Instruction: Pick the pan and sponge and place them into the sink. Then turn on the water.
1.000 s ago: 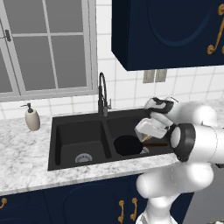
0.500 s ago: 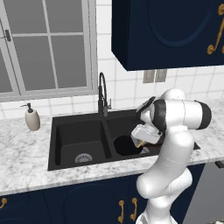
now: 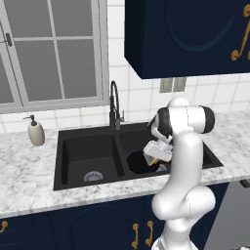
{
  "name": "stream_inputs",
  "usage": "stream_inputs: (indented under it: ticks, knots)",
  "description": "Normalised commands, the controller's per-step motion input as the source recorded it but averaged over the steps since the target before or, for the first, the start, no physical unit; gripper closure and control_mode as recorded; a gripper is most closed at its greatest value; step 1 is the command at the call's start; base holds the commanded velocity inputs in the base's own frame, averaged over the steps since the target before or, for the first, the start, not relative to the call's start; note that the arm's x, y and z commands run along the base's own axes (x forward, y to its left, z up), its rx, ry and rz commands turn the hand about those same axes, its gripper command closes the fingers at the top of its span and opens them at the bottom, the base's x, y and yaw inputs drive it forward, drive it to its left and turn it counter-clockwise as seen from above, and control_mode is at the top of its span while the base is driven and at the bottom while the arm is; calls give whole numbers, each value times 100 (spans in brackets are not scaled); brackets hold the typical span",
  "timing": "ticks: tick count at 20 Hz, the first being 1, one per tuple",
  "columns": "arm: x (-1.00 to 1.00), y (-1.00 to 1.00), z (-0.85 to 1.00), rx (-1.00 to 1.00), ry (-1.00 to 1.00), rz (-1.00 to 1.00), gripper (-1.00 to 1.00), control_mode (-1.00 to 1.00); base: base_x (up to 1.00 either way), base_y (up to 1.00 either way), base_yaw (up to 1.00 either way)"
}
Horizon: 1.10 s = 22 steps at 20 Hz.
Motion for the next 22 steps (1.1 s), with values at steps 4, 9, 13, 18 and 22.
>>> stream_inputs:
  ticks: [4,9,13,18,22]
  knots:
    - [35,0,-49,0,0,0,100,-100,0,0,0]
    - [38,0,-47,-1,0,0,100,-100,0,0,0]
    - [38,0,-43,-1,0,0,100,-100,0,0,0]
    - [26,0,-37,-6,0,0,100,-100,0,0,0]
    - [8,0,-14,-6,0,0,100,-100,0,0,0]
